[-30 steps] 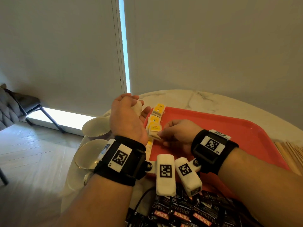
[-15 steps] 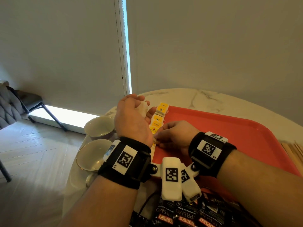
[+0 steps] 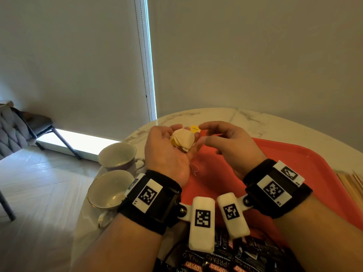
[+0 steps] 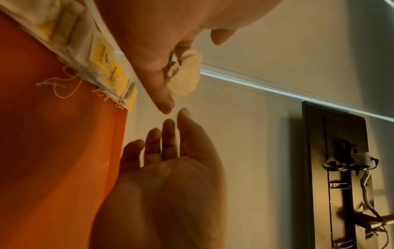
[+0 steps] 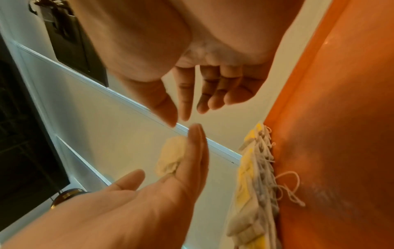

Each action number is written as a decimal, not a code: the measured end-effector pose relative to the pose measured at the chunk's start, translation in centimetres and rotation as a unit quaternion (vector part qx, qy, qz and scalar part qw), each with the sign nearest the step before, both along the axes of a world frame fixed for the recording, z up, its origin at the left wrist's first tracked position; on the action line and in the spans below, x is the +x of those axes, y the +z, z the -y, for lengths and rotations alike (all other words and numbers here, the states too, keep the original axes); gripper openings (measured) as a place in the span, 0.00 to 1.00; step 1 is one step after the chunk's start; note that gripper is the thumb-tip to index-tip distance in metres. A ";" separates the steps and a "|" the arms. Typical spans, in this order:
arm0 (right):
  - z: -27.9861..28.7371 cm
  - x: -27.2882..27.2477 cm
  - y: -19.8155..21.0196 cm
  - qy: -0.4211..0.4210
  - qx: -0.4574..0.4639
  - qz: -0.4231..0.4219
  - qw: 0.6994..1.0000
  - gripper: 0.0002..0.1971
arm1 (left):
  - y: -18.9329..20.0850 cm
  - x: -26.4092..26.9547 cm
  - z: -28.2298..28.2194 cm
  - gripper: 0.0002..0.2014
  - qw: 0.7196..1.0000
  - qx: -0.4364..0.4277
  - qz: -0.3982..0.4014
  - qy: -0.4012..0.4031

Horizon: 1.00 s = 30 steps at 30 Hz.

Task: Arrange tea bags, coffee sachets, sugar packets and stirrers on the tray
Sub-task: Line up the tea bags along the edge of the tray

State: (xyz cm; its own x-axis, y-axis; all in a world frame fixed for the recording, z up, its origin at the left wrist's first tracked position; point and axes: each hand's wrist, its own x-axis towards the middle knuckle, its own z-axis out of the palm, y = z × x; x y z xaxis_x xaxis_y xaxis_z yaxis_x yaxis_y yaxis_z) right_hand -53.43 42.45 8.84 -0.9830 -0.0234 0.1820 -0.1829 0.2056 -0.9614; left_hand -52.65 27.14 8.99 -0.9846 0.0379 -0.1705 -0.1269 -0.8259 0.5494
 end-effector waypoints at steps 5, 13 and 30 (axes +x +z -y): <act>0.3 0.0 0.0 0.031 0.033 -0.028 0.999 0.09 | -0.4 -0.2 -0.6 0.18 0.998 -0.057 0.020 -0.034; -0.9 -0.9 1.3 0.060 -0.244 0.042 0.967 0.04 | -1.4 -0.9 -0.7 0.15 0.994 -0.097 0.046 -0.033; -0.1 0.3 3.4 0.078 -0.081 0.048 0.992 0.04 | 1.0 0.4 -0.1 0.04 0.930 -0.356 -0.049 0.080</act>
